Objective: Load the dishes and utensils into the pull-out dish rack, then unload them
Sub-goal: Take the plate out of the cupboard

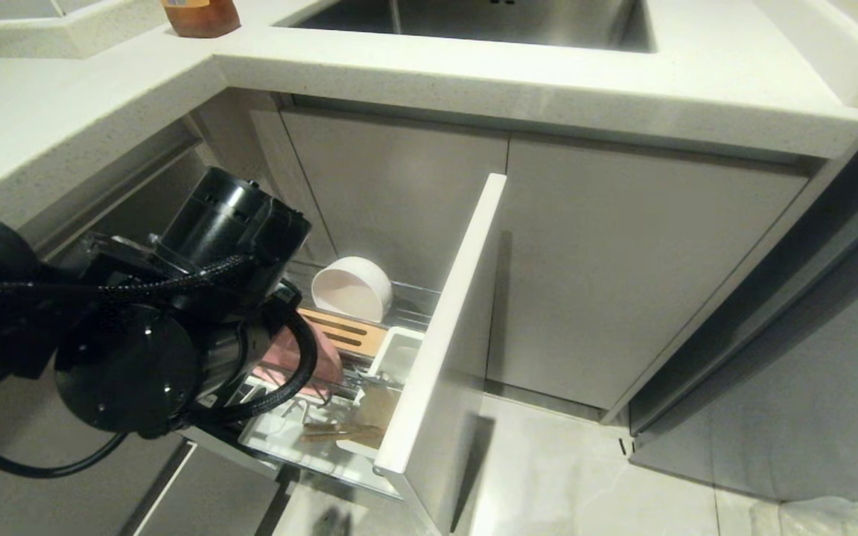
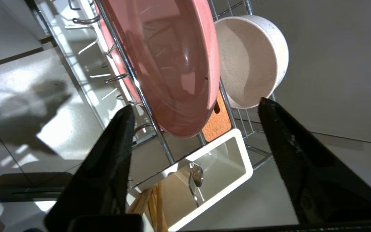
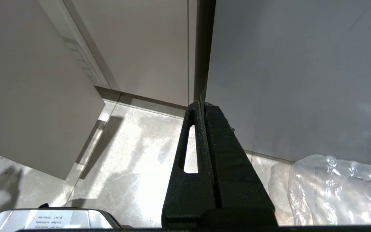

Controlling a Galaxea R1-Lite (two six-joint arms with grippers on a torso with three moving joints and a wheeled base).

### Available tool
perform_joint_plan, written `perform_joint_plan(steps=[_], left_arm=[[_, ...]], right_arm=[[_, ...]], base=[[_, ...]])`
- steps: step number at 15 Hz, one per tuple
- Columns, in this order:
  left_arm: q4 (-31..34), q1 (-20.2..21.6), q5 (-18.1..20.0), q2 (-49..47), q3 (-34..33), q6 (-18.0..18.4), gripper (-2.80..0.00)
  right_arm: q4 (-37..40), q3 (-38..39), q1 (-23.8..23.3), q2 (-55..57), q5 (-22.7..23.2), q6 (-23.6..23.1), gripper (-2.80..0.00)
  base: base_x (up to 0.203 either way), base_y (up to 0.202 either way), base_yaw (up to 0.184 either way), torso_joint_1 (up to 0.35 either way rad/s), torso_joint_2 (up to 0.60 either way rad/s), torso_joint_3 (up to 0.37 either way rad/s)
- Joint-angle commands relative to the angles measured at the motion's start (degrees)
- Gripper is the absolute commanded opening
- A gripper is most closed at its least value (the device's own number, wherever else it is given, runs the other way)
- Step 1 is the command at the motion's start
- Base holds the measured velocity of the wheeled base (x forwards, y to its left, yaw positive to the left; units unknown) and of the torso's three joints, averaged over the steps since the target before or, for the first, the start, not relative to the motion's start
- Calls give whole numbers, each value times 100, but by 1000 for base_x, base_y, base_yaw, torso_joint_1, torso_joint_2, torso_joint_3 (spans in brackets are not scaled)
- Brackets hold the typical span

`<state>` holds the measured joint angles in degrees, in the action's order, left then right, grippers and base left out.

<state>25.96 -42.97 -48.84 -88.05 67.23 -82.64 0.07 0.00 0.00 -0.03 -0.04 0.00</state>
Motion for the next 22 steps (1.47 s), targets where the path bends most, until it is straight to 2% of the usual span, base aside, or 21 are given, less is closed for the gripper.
perform_joint_plan(steps=[1, 7, 12, 13, 18, 22], left_arm=[[-16, 250, 105, -269, 64, -35, 0], [-119, 860, 164, -1121, 648, -11, 0], [-577, 1001, 173, -1396, 739, 82, 0], [-597, 1001, 173, -1364, 739, 108, -280], [-619, 975, 160, -1334, 744, 134, -280], [-996, 975, 130, -1197, 748, 143, -280]], right_arm=[[-4, 0, 0, 3, -4, 0, -280], [-4, 0, 0, 3, 0, 0, -280], [-7, 0, 0, 3, -4, 0, -280], [-3, 0, 0, 3, -1, 0, -280], [-6, 0, 0, 3, 3, 0, -280], [-7, 0, 0, 3, -4, 0, -280]], base=[[0, 0, 0, 0, 0, 0], [0, 0, 0, 0, 0, 0], [0, 0, 0, 0, 0, 0], [0, 0, 0, 0, 0, 0], [0, 0, 0, 0, 0, 0], [0, 0, 0, 0, 0, 0]])
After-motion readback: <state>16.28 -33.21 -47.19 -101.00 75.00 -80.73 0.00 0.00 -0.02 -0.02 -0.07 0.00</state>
